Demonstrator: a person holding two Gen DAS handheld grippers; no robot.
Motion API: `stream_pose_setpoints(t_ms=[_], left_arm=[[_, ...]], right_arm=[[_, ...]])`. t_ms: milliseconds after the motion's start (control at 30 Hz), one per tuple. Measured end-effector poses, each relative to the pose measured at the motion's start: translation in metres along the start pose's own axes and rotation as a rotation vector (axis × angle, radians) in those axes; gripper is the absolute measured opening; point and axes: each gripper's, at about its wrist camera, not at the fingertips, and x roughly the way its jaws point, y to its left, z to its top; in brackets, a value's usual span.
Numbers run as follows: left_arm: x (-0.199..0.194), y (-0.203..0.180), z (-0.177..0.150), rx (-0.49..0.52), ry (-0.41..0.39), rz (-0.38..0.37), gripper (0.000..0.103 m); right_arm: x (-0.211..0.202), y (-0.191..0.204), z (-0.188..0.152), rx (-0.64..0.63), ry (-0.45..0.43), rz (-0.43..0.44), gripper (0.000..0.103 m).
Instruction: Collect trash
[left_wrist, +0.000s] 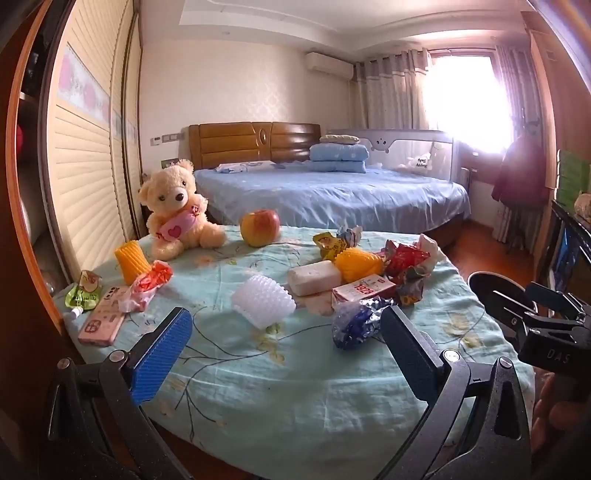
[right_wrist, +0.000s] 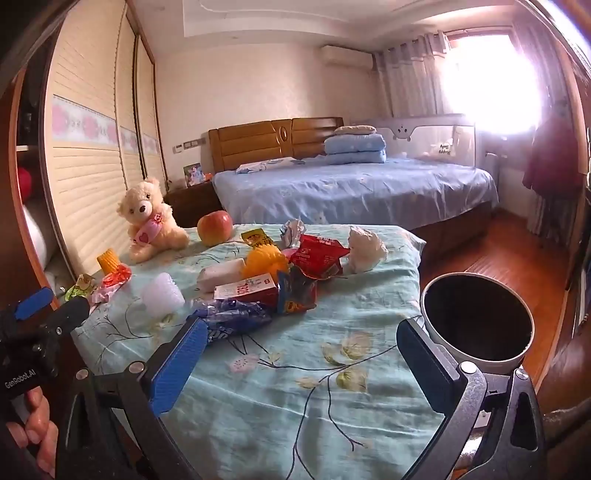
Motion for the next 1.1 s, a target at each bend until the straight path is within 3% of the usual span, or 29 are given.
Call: stream_pose_setpoints(t_ms=[1100], left_arm=[[0.0032, 0.0012, -0.0061, 0.007, 0.019, 0.016, 0.103]], right_arm=[[-0.0005, 0.0081, -0.0011, -0.008, 0.0, 0.01, 0.103]])
